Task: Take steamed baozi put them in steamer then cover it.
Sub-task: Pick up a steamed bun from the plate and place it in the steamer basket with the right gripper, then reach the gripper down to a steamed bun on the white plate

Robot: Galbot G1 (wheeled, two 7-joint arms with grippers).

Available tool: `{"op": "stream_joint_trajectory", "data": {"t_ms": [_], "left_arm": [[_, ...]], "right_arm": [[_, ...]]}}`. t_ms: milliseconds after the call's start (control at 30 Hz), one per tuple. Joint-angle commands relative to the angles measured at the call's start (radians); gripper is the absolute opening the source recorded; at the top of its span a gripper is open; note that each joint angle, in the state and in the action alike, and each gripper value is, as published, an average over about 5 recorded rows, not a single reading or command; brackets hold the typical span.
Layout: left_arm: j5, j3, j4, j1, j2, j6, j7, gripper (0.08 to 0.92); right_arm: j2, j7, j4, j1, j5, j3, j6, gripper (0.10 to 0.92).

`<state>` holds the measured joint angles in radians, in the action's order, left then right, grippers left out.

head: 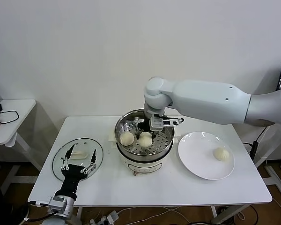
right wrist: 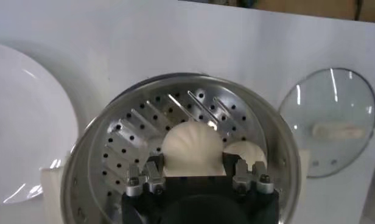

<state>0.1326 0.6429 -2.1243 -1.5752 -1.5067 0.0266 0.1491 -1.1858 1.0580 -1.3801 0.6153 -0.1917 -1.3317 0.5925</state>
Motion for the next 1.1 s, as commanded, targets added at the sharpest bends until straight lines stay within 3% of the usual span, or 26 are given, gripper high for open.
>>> {"op": "stream_joint_trajectory", "data": {"t_ms": [33, 367, 600, 867, 1100], "left_arm": [[0.0, 0.003, 0.003, 0.0, 0.0, 0.001, 0.001, 0.823], [0.001, 0.003, 0.0, -0.004, -0.001, 0.002, 0.001, 0.823], [0.002, 0.004, -0.008, -0.008, -0.002, 0.001, 0.001, 0.823], [0.006, -0.012, -0.022, -0.011, -0.003, -0.001, -0.002, 0.823], [0.018, -0.033, -0.03, -0.014, -0.005, 0.0, -0.008, 0.823]], "right_arm": [[-0.038, 0.006, 0.023, -0.073, -0.02, -0.004, -0.022, 0.662], [-0.059, -0.004, 0.039, -0.116, -0.015, -0.003, -0.059, 0.664], [-0.004, 0.006, 0.014, -0.07, 0.011, 0.042, -0.1, 0.798], [0.206, 0.07, 0.002, 0.075, 0.157, 0.111, -0.164, 0.823], [0.457, 0.226, 0.001, 0.064, 0.323, 0.115, -0.489, 0.823]]}}
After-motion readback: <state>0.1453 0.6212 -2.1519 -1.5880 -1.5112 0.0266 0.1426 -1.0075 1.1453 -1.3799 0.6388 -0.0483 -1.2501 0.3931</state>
